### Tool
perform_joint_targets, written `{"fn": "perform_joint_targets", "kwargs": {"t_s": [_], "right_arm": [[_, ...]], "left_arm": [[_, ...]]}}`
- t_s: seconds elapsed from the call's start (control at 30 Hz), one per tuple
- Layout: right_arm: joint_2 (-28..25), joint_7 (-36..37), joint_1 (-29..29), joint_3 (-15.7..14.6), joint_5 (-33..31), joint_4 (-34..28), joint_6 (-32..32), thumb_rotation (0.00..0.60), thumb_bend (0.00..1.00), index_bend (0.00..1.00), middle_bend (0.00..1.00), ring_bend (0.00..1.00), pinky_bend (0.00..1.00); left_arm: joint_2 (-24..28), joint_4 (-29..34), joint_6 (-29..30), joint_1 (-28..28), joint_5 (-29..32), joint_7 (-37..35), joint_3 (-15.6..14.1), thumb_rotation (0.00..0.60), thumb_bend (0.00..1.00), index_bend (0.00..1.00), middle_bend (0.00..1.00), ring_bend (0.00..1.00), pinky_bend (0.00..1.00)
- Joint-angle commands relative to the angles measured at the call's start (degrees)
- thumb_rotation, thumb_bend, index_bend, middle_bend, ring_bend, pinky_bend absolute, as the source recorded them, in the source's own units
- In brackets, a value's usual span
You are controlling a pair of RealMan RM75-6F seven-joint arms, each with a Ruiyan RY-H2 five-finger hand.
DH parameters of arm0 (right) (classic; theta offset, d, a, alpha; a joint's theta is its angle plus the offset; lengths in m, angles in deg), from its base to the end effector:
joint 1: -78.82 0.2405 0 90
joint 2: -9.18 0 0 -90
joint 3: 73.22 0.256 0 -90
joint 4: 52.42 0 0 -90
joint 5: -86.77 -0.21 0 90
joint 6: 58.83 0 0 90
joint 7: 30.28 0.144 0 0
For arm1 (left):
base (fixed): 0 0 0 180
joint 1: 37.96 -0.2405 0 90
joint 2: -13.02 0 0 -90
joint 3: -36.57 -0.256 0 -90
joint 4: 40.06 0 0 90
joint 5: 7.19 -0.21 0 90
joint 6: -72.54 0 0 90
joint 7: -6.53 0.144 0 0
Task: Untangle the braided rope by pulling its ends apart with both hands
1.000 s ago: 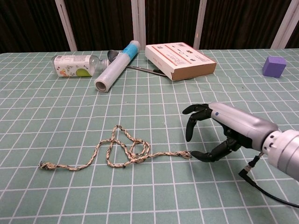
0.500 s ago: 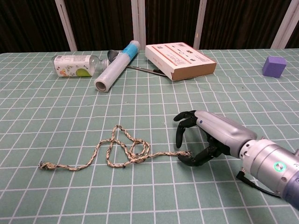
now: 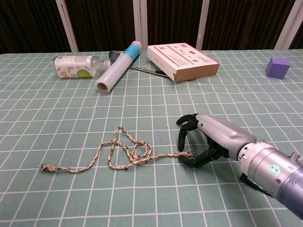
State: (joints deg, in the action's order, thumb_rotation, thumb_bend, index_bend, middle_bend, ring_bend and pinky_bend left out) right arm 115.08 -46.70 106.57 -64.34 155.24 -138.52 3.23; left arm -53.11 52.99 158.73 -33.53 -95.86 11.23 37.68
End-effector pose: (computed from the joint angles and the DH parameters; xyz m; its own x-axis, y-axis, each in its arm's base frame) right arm -0.1384 -0.2526 -0.0900 0.0916 -0.3881 0.9171 -0.9787 -0.2049 0.0111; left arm -0.3018 0.1717 0.1426 0.4315 0.0155 0.9020 0.9012 -0.0515 -0.4303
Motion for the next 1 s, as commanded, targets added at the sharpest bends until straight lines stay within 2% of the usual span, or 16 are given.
{"fn": "perform_joint_targets", "kwargs": {"t_s": [0.03, 0.33, 0.67, 0.87, 1.0], "right_arm": [[0.03, -0.17, 0.06, -0.04, -0.21, 0.07, -0.01, 0.600, 0.36, 0.56, 0.16, 0.00, 0.00], [0.04, -0.51, 0.16, -0.15, -0.83, -0.09, 0.10, 0.600, 0.43, 0.59, 0.17, 0.00, 0.00], [-0.25, -0.91, 0.05, -0.36, -1.23, -0.91, 0.53, 0.600, 0.45, 0.64, 0.18, 0.00, 0.00], [-2.14, -0.58, -0.20, 0.29, -0.98, -3.88, 1.48, 0.600, 0.46, 0.64, 0.18, 0.00, 0.00], [-3.89, -0.93, -0.29, 0.63, -1.13, -6.52, 1.86, 0.600, 0.46, 0.64, 0.18, 0.00, 0.00]], "left_arm": [[0.00, 0.02, -0.03, 0.01, 0.03, -0.04, -0.01, 0.600, 0.00, 0.00, 0.00, 0.00, 0.00], [0.04, 0.12, 0.03, 0.01, 0.18, -0.29, 0.03, 0.600, 0.00, 0.00, 0.00, 0.00, 0.00], [0.13, 0.21, 0.07, 0.00, 0.19, -0.37, -0.01, 0.600, 0.00, 0.00, 0.00, 0.00, 0.00], [0.16, 0.58, 0.07, 0.18, -0.46, 0.30, -0.19, 0.600, 0.00, 0.00, 0.00, 0.00, 0.00], [0.64, 3.10, -0.53, 1.05, -1.79, 1.99, -0.28, 0.600, 0.02, 0.04, 0.00, 0.00, 0.00]]}}
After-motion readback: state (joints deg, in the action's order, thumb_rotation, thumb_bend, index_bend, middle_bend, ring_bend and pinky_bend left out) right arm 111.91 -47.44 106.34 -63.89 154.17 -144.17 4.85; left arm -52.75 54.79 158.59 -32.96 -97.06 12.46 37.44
